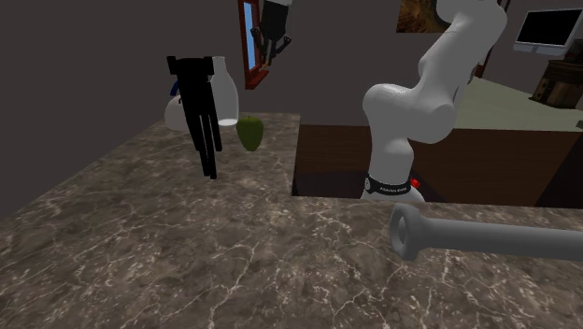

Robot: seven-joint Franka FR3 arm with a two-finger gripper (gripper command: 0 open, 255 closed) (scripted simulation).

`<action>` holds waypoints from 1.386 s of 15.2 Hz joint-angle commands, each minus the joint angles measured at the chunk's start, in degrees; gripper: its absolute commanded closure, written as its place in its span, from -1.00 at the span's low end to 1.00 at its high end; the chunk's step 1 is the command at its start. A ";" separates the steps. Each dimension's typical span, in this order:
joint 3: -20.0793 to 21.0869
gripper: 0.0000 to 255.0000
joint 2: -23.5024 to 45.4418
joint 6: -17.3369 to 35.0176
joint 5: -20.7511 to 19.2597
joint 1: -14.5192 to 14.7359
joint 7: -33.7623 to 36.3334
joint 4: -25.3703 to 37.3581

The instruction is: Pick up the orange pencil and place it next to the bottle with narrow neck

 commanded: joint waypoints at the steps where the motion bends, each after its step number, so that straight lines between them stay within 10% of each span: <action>1: -0.64 1.00 -0.09 1.55 -0.49 -0.13 0.17 -1.54; 21: -8.09 1.00 0.99 16.22 -5.92 -1.13 1.41 -14.48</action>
